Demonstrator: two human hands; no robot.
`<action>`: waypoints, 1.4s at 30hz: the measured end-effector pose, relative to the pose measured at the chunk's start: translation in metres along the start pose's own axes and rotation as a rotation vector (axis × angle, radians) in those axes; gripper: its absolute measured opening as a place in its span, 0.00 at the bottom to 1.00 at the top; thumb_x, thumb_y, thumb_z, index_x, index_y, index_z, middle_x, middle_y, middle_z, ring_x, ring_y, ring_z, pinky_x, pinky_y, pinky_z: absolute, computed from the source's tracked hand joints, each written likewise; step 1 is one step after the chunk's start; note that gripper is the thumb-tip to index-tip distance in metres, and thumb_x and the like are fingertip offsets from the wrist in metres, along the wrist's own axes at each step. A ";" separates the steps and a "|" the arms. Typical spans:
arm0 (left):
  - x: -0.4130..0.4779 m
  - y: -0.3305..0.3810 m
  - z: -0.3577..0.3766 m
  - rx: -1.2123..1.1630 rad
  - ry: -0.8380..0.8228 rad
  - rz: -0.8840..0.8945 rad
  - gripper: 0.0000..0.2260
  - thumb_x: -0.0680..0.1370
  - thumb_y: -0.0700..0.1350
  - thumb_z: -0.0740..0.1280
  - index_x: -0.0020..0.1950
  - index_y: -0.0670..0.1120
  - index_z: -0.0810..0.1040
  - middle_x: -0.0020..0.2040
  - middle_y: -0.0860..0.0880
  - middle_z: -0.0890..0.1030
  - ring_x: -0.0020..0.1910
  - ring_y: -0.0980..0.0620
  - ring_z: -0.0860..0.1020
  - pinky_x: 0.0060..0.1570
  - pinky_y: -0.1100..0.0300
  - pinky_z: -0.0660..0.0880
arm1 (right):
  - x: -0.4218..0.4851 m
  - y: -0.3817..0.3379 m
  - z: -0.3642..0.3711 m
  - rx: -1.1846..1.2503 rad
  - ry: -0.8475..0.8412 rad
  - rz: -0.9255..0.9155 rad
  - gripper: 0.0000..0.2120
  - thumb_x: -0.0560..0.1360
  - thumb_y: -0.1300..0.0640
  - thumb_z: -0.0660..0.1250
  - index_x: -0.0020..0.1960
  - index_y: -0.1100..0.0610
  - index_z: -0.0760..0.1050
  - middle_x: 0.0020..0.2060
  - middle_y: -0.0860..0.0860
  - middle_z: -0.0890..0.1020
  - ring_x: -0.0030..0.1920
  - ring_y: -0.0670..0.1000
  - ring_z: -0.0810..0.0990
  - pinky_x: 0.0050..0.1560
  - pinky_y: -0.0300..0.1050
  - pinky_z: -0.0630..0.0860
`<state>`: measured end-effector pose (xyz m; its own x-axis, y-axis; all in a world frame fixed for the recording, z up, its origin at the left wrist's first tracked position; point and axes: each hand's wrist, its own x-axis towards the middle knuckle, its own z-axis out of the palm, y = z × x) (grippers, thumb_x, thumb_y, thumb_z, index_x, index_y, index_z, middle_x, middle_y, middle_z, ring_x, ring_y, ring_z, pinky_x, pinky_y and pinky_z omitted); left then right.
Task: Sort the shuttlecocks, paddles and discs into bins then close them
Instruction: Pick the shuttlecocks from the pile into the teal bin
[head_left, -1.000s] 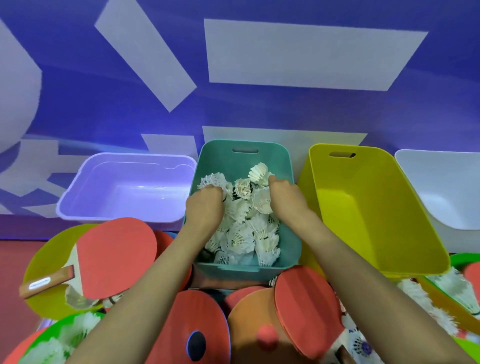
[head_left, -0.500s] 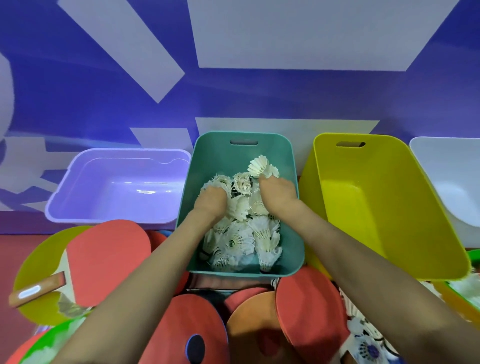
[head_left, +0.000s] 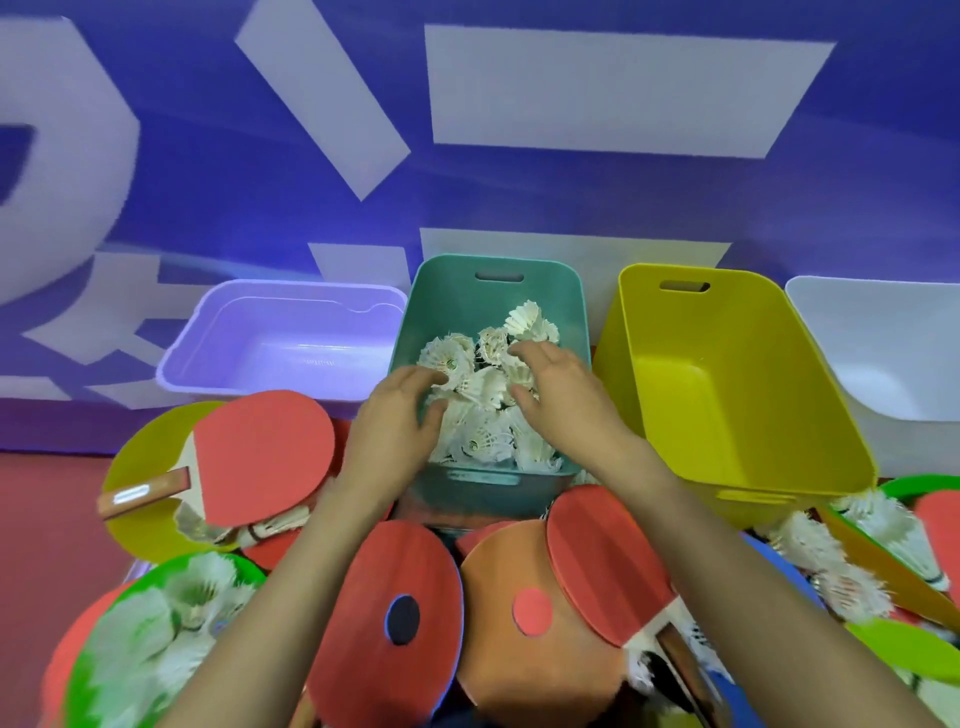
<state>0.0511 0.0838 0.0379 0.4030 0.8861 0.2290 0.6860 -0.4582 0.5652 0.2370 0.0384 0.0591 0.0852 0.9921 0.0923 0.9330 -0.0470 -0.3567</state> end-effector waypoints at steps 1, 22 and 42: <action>-0.014 -0.003 -0.006 -0.026 0.040 0.001 0.11 0.75 0.40 0.67 0.56 0.45 0.79 0.55 0.48 0.79 0.54 0.48 0.76 0.53 0.59 0.69 | -0.009 -0.008 0.000 0.043 0.028 -0.042 0.20 0.77 0.56 0.63 0.68 0.55 0.67 0.62 0.53 0.74 0.63 0.55 0.71 0.61 0.48 0.68; -0.210 -0.148 -0.058 0.131 0.132 -0.505 0.14 0.71 0.39 0.72 0.56 0.43 0.79 0.60 0.41 0.75 0.62 0.40 0.70 0.61 0.46 0.67 | -0.081 -0.160 0.153 0.154 -0.448 -0.374 0.20 0.76 0.56 0.63 0.67 0.57 0.67 0.61 0.53 0.72 0.62 0.55 0.70 0.62 0.50 0.68; -0.230 -0.197 -0.054 0.235 0.227 -0.517 0.06 0.75 0.33 0.65 0.51 0.39 0.78 0.44 0.39 0.80 0.44 0.38 0.76 0.42 0.47 0.74 | -0.051 -0.216 0.219 0.300 -0.433 -0.191 0.13 0.76 0.57 0.66 0.58 0.57 0.71 0.50 0.57 0.80 0.50 0.59 0.78 0.48 0.52 0.75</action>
<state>-0.2094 -0.0256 -0.0833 -0.1395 0.9789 0.1493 0.8842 0.0552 0.4639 -0.0457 0.0233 -0.0722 -0.2857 0.9400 -0.1867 0.7721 0.1103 -0.6259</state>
